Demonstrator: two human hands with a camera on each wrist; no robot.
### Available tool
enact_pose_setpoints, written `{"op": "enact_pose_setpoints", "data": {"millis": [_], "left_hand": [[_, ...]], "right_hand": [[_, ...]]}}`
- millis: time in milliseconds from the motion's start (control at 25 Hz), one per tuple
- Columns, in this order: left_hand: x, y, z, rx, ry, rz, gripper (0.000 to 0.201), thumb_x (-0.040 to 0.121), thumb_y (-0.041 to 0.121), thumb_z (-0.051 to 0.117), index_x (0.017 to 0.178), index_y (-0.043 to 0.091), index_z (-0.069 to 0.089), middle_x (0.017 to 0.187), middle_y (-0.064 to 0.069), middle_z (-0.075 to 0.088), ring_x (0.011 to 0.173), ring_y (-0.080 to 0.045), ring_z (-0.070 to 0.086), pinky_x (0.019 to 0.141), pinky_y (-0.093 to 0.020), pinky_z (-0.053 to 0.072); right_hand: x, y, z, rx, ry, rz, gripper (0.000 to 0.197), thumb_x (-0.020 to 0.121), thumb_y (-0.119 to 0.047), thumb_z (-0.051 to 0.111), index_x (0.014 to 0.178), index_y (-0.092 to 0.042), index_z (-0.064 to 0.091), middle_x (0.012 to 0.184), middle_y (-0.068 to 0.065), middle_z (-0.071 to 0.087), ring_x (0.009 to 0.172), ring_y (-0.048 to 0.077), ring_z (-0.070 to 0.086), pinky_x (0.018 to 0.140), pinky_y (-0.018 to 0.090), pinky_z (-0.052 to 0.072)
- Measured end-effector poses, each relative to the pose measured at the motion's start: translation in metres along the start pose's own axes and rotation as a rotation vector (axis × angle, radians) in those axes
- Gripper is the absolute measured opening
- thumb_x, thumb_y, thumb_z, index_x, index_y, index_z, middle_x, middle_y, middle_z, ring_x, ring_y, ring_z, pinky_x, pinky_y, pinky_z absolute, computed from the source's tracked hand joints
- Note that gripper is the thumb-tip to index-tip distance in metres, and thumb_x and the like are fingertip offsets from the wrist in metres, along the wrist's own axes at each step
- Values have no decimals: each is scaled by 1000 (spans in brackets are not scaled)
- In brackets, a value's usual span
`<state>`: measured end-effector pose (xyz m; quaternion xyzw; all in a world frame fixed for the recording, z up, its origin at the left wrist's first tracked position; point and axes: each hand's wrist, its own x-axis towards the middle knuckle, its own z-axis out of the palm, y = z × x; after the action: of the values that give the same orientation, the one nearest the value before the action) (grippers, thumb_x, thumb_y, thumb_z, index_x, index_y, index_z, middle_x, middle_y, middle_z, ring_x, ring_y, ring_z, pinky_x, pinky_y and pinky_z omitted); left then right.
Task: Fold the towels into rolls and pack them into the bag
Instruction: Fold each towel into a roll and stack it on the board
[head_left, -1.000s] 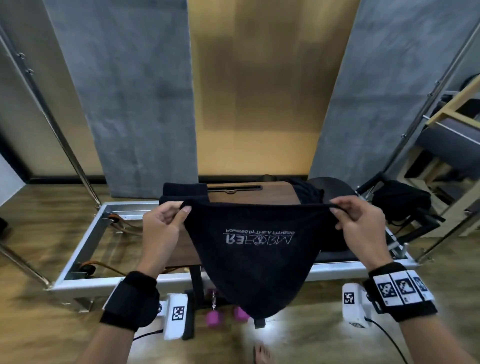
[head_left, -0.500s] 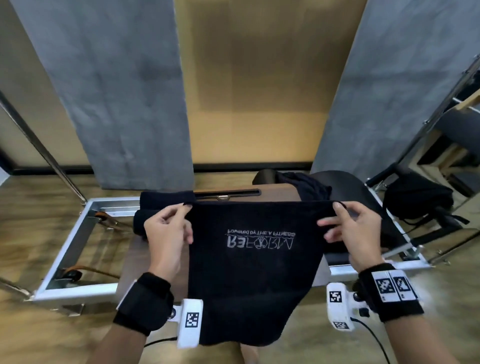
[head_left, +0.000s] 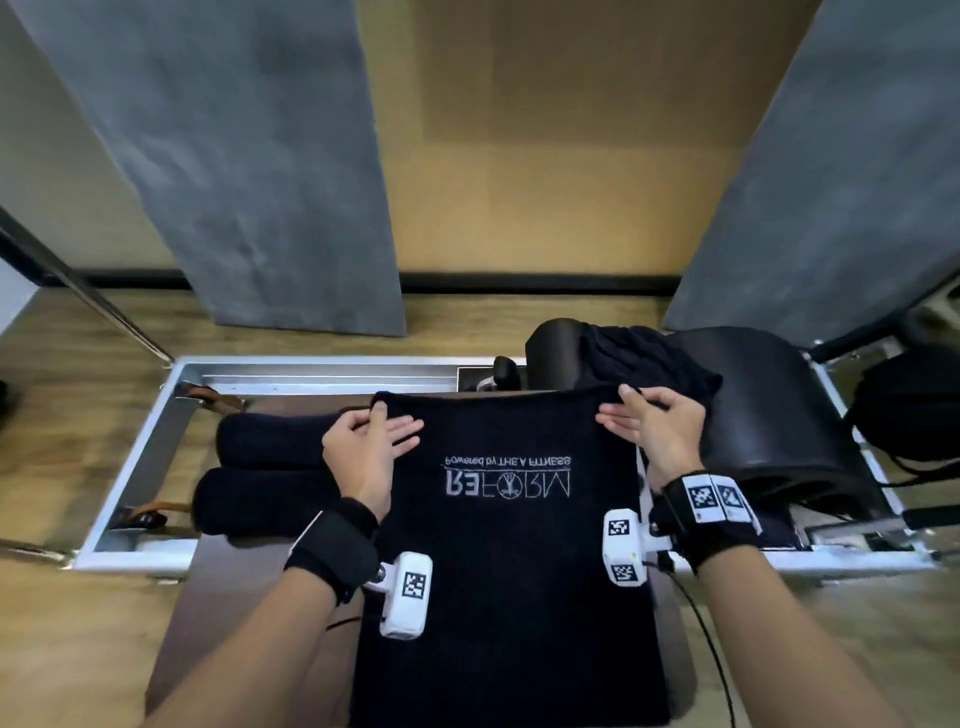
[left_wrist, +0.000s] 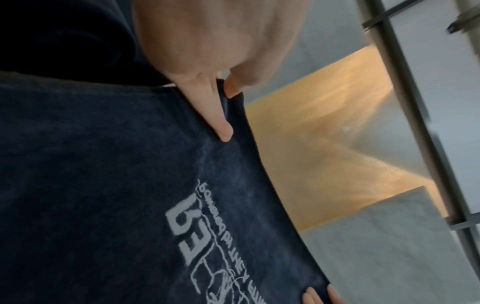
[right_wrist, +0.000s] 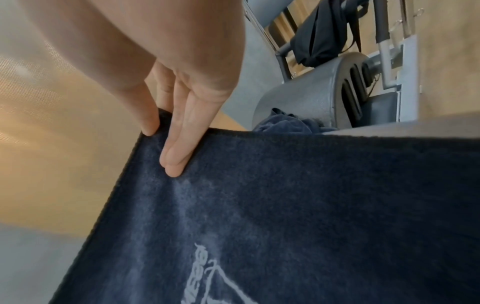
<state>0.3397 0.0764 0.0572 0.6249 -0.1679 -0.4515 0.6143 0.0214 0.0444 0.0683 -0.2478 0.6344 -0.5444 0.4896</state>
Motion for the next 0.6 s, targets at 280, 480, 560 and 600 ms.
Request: {"op": "enact_pose_setpoints", "data": {"millis": [280, 480, 560, 600], "left_hand": [[33, -31, 26, 160, 30, -83, 21, 112, 11, 45, 131, 4, 51, 125, -25, 65, 112, -29, 73, 87, -46, 64], [8, -37, 8, 340, -168, 89, 37, 111, 21, 53, 147, 19, 50, 136, 2, 61, 124, -9, 62, 105, -37, 55], [-8, -40, -3, 402, -214, 162, 24, 111, 22, 51, 133, 20, 62, 126, 5, 66, 119, -8, 64, 103, -39, 56], [-18, -41, -10, 454, -240, 202, 21, 111, 22, 50, 124, 19, 67, 120, 5, 69, 115, -9, 67, 101, -41, 57]], "right_hand": [[55, 41, 12, -107, -11, 174, 12, 97, 1, 69, 103, 5, 60, 89, 33, 71, 70, 34, 77, 67, 37, 66], [22, 35, 3, -116, -110, 85, 37, 96, 11, 63, 129, -6, 59, 106, 25, 73, 89, 38, 76, 86, 48, 64], [-7, 35, -5, -206, -186, 61, 35, 98, 8, 61, 127, -10, 61, 100, 21, 78, 88, 37, 77, 83, 46, 64], [-25, 38, -9, -245, -210, 59, 32, 99, 6, 61, 126, -10, 62, 98, 19, 78, 87, 38, 78, 82, 46, 64]]}}
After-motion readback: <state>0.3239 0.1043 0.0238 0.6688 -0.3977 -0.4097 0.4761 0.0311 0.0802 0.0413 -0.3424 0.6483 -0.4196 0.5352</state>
